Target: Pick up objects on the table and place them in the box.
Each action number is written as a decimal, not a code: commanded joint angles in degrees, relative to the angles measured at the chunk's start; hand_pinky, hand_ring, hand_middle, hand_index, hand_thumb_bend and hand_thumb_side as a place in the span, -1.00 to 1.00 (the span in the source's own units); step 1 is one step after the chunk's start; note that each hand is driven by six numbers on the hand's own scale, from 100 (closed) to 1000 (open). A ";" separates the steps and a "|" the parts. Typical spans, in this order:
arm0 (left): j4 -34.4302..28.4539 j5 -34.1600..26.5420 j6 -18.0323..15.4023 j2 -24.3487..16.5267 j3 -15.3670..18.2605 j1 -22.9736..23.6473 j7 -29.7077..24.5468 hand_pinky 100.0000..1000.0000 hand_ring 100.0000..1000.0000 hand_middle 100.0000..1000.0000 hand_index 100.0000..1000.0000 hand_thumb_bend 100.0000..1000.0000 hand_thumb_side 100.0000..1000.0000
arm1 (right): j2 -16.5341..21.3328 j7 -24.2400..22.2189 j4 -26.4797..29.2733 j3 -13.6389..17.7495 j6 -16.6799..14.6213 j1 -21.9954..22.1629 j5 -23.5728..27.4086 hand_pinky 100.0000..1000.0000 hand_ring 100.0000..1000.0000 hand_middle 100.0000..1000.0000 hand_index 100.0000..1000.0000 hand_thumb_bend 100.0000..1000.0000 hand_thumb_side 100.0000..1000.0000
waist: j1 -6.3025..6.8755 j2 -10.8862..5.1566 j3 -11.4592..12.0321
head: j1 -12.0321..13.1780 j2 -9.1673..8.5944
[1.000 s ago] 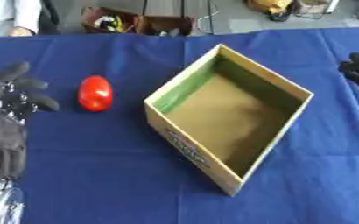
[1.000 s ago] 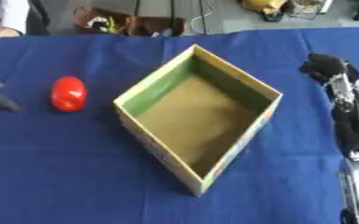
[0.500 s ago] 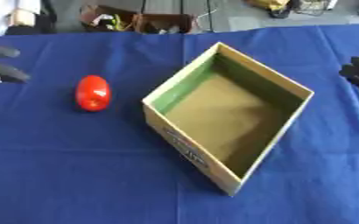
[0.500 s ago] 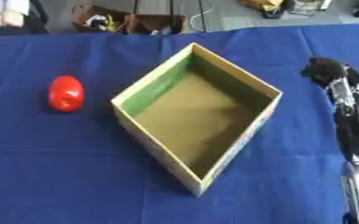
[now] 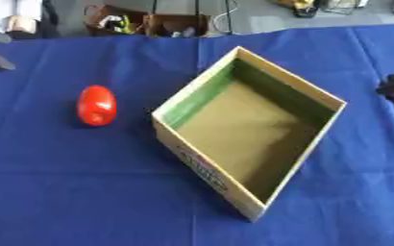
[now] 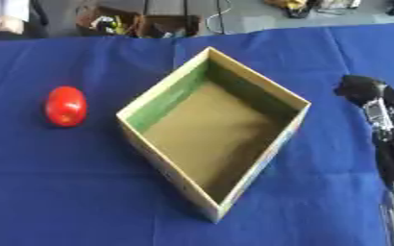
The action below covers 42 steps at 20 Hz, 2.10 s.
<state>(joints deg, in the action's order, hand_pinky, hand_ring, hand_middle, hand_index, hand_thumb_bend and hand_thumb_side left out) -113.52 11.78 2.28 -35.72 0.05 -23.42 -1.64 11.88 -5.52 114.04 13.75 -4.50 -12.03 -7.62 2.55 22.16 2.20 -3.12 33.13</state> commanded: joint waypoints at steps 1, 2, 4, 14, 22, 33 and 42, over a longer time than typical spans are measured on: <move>-0.39 1.19 0.87 -4.97 0.22 -1.28 -2.56 0.38 0.26 0.50 0.94 -1.00 0.69 | 1.25 0.05 0.56 0.18 -0.69 -0.08 -0.61 0.79 0.68 0.20 0.54 -1.00 0.69 | 0.04 -0.70 -0.29 | 0.17 -0.78; 0.17 1.86 0.76 -5.92 0.18 -1.61 -3.75 0.40 0.30 0.53 0.96 -1.00 0.70 | 1.27 0.06 0.56 0.18 -0.81 -0.07 -0.70 0.79 0.68 0.20 0.54 -1.00 0.69 | 0.06 -0.59 -0.43 | 0.13 -0.93; 1.63 3.71 -0.02 -7.88 0.04 -2.54 -6.52 0.45 0.40 0.60 1.00 -1.00 0.71 | 1.31 0.04 0.56 0.15 -0.93 0.01 -0.86 0.79 0.68 0.20 0.54 -1.00 0.69 | 0.11 -0.44 -0.60 | 0.06 -1.09; 16.12 12.67 -8.64 -15.67 -3.52 -13.55 -25.38 0.58 0.66 0.76 1.00 -0.65 0.92 | 1.81 -0.29 0.56 -0.11 -1.47 0.67 -1.40 0.79 0.68 0.20 0.54 -1.00 0.66 | 0.39 -0.36 -1.06 | 0.23 -1.71; 26.78 19.07 -14.67 -13.77 -7.68 -22.74 -35.10 0.65 0.82 0.93 1.00 -0.19 1.00 | 2.02 -0.81 0.56 -0.56 -1.62 1.05 -1.68 0.79 0.68 0.20 0.54 -1.00 0.68 | 0.59 -0.36 -1.17 | 1.49 -2.20; 39.57 27.36 -19.16 -8.96 -9.21 -30.83 -44.76 0.74 0.95 1.00 1.00 0.34 1.00 | 2.17 -1.65 0.56 -1.06 -1.81 1.19 -2.51 0.79 0.68 0.20 0.53 -1.00 0.69 | 1.12 0.55 -1.90 | 2.47 -3.43; 45.85 26.39 -20.47 -5.28 -9.45 -34.29 -47.02 0.65 0.83 0.96 1.00 0.28 1.00 | 2.12 -2.02 0.56 -1.26 -2.08 0.91 -3.40 0.79 0.68 0.19 0.51 -1.00 0.70 | 1.65 1.91 -3.00 | 3.40 -4.65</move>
<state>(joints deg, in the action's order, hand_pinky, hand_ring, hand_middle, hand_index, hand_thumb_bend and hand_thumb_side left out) -67.79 38.14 -16.57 -39.98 -9.47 -56.56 -46.77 12.87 -7.35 114.03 12.63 -6.37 -10.64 -10.53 4.27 25.22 -0.86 -0.03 29.27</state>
